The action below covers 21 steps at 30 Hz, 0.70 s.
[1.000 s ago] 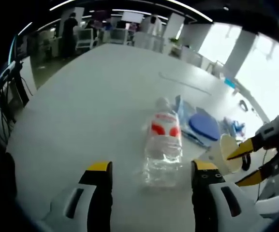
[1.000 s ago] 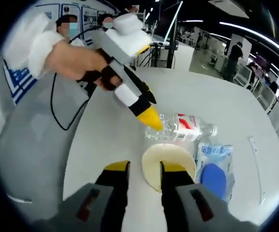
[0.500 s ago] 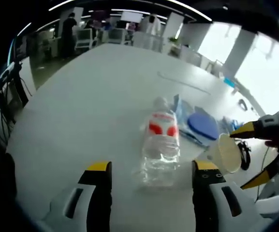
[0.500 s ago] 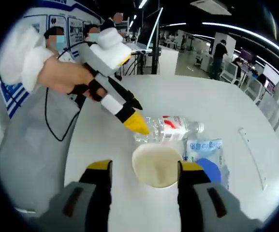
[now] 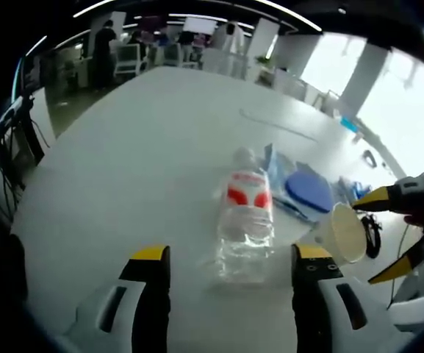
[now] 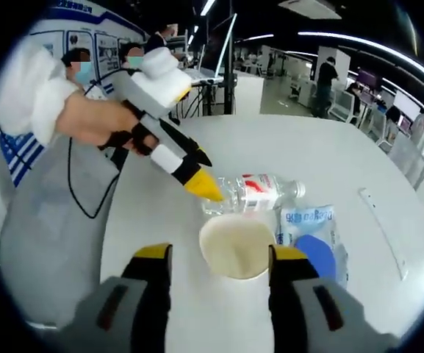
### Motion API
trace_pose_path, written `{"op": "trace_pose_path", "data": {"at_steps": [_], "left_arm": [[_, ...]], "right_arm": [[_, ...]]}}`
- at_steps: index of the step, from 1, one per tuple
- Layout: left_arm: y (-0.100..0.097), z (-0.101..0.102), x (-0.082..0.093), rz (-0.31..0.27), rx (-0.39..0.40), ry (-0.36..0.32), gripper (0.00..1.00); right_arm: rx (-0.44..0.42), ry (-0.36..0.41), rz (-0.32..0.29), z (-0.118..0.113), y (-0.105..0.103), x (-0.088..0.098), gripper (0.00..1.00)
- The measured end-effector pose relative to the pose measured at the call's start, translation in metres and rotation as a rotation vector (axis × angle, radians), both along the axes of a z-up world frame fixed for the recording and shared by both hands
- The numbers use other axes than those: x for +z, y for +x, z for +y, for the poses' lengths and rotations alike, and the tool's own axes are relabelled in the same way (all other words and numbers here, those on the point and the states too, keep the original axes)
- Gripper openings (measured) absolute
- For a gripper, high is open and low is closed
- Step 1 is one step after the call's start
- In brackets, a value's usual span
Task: Arrange the tabletop items into an orderly group along one side of the table until the central work area is clear of visible clutter.
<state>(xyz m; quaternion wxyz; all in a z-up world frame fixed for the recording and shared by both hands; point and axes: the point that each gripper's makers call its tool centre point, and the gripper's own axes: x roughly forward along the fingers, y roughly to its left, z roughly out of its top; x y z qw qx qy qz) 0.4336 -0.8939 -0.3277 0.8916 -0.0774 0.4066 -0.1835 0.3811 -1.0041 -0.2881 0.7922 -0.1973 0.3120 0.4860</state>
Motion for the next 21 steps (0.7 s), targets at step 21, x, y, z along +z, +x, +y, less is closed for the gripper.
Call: {"op": "trace_pose_path", "data": {"at_steps": [21], "left_arm": [[0.005, -0.005, 0.000, -0.002, -0.031, 0.017, 0.62]], "right_arm": [[-0.187, 0.078, 0.035, -0.045, -0.014, 0.004, 0.52]]}}
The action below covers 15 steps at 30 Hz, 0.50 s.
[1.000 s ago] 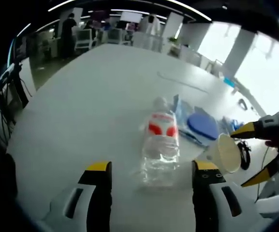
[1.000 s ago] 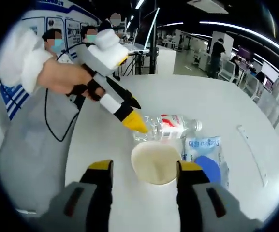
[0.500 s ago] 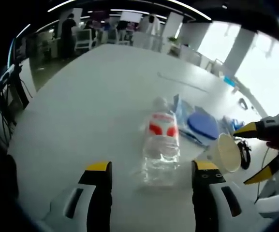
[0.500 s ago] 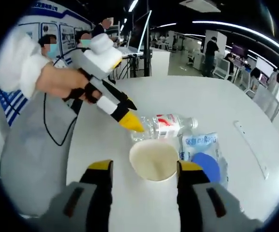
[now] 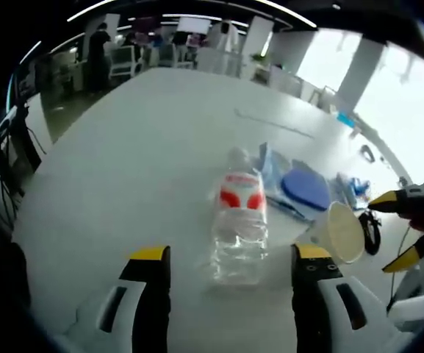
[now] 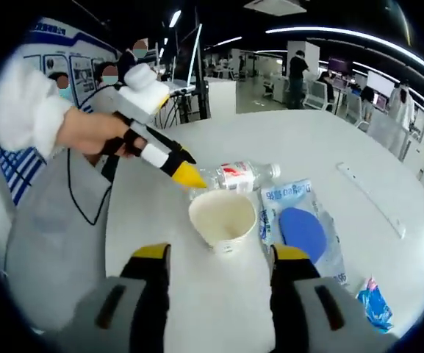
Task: Arrange the tabletop items into an orderly group along one side of the table until the central work area is clear of visible clutter.
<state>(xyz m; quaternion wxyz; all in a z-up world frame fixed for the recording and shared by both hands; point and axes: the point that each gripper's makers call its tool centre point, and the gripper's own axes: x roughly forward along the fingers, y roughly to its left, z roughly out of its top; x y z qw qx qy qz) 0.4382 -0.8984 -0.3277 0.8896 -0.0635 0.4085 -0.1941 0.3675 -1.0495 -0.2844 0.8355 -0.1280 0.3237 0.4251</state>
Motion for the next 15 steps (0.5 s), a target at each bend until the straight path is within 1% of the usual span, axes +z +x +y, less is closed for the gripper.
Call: {"op": "trace_pose_path", "data": {"at_steps": [4, 6, 9, 15], "left_arm": [[0.000, -0.002, -0.001, 0.004, -0.005, 0.001, 0.62], [0.000, -0.004, -0.001, 0.003, -0.012, 0.004, 0.62], [0.000, -0.005, -0.001, 0.003, -0.020, 0.008, 0.62], [-0.001, -0.006, 0.000, 0.003, -0.031, 0.020, 0.62]], "right_arm": [[-0.033, 0.000, 0.005, -0.012, -0.006, -0.001, 0.52], [-0.050, 0.013, 0.010, -0.018, -0.009, 0.001, 0.52], [-0.071, 0.007, 0.007, -0.029, -0.012, 0.001, 0.53], [-0.146, 0.013, 0.009, -0.055, -0.019, 0.003, 0.53]]}}
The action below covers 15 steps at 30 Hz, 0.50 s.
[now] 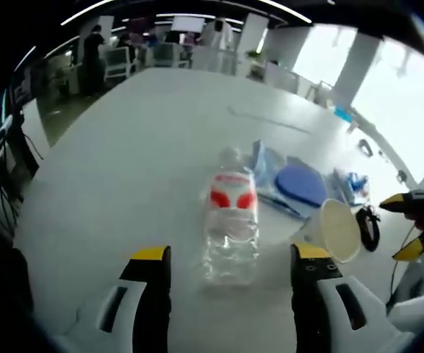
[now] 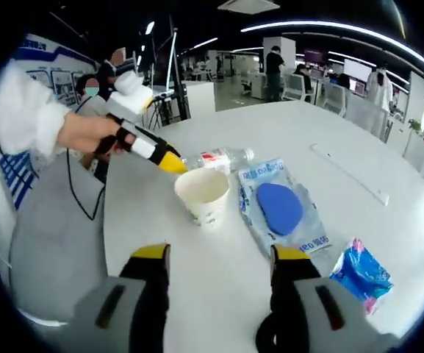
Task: Arrange the tabletop items into an orderly group along one side of the table until the central work area is clear of visible clutter.
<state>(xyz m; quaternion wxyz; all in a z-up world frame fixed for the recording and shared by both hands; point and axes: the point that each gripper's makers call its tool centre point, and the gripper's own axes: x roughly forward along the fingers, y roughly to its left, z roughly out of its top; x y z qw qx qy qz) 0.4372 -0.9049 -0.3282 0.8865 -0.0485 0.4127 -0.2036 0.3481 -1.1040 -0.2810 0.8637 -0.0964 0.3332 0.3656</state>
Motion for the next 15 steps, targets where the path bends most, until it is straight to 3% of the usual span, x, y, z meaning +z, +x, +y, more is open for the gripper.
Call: {"op": "trace_pose_path", "data": {"at_steps": [15], "left_arm": [[-0.004, -0.006, 0.002, 0.001, -0.018, 0.012, 0.62]], "right_arm": [[-0.085, -0.002, 0.020, -0.038, -0.030, -0.006, 0.52]]}}
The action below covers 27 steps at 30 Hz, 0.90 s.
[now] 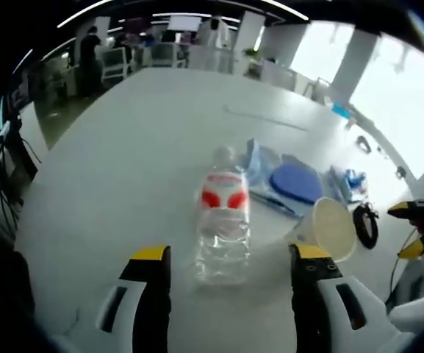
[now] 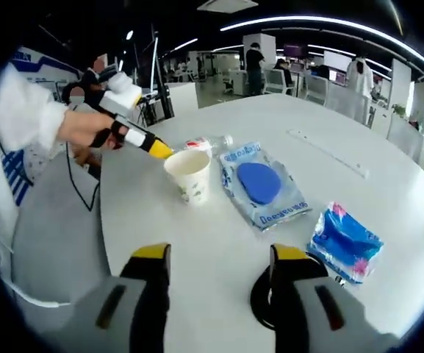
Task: Arrange the tabletop items into an orderly group along one side of the table until the central work area is clear of visible clutter.
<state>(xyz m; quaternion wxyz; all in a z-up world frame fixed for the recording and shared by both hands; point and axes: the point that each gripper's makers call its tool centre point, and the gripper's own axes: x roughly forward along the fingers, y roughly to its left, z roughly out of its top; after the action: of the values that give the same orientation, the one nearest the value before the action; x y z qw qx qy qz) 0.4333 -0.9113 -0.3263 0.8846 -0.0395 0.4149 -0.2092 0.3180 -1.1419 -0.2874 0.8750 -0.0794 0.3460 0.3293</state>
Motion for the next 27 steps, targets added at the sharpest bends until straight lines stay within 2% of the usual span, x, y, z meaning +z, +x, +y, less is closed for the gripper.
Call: {"op": "trace_pose_path", "data": {"at_steps": [7, 17, 27], "left_arm": [[0.002, 0.002, 0.004, 0.001, 0.025, -0.019, 0.62], [0.006, -0.002, 0.013, -0.011, 0.016, -0.015, 0.63], [0.001, -0.010, 0.016, -0.011, 0.007, -0.029, 0.63]], "right_arm": [[-0.049, 0.013, -0.006, -0.012, -0.010, 0.006, 0.52], [-0.101, 0.028, 0.008, -0.025, -0.022, 0.002, 0.51], [-0.127, 0.038, 0.018, -0.029, -0.021, -0.002, 0.50]]}}
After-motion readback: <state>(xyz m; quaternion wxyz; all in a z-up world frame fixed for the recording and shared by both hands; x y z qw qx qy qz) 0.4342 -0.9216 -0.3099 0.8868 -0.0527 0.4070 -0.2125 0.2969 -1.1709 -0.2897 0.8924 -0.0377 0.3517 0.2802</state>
